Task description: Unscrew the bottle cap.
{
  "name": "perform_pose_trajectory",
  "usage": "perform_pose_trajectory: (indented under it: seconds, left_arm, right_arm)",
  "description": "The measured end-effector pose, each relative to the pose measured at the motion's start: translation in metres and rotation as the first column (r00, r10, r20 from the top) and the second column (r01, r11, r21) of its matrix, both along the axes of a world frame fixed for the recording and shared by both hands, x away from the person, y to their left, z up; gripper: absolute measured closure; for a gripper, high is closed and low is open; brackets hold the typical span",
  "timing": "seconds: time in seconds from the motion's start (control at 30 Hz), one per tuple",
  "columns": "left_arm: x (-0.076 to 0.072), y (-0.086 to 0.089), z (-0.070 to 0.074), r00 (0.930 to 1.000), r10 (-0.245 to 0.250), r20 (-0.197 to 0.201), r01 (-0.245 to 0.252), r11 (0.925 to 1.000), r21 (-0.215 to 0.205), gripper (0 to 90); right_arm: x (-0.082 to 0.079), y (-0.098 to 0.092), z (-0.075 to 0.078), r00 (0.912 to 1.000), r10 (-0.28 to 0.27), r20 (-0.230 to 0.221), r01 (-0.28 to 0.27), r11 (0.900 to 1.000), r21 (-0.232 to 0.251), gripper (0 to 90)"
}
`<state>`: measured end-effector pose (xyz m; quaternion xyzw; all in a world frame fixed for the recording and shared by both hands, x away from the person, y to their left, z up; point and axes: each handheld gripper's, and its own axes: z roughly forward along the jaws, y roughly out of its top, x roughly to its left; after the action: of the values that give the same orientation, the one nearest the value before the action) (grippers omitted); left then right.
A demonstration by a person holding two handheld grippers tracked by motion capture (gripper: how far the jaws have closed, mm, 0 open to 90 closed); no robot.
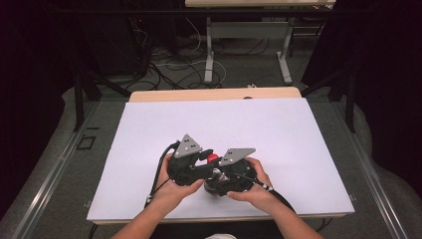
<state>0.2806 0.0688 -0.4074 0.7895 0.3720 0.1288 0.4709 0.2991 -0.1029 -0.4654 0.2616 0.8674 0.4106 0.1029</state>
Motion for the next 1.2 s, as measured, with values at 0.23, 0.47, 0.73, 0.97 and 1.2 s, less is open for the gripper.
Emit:
perform_pose_trajectory:
  seconds: [0.23, 0.47, 0.73, 0.97, 1.2]
  left_arm:
    - [0.007, 0.003, -0.002, 0.9986, -0.046, -0.026, 0.044, 0.9977, -0.051, 52.1]
    - [0.012, 0.015, 0.004, 0.9878, -0.155, -0.005, 0.155, 0.9861, -0.06, 43.1]
    - [0.017, 0.027, 0.011, 0.9676, -0.253, 0.003, 0.253, 0.9675, -0.016, 45.7]
    - [0.025, 0.029, 0.004, 0.9565, -0.292, 0.007, 0.292, 0.9558, -0.037, 49.9]
    - [0.027, 0.025, 0.001, 0.9501, -0.312, 0.014, 0.312, 0.9491, -0.043, 53.4]
  right_arm:
    - [0.002, -0.002, 0.0, 1.0, -0.003, -0.003, 0.003, 1.0, -0.002, 29.7]
    - [0.002, -0.002, -0.001, 0.9997, 0.018, -0.019, -0.017, 1.0, 0.016, 29.7]
    - [0.002, -0.004, 0.001, 0.9989, 0.038, -0.026, -0.037, 0.999, 0.031, 29.7]
    - [0.001, -0.003, 0.002, 0.9979, 0.057, -0.03, -0.056, 0.998, 0.028, 29.7]
    - [0.0, -0.002, 0.001, 0.9985, 0.05, -0.022, -0.049, 0.998, 0.03, 29.7]
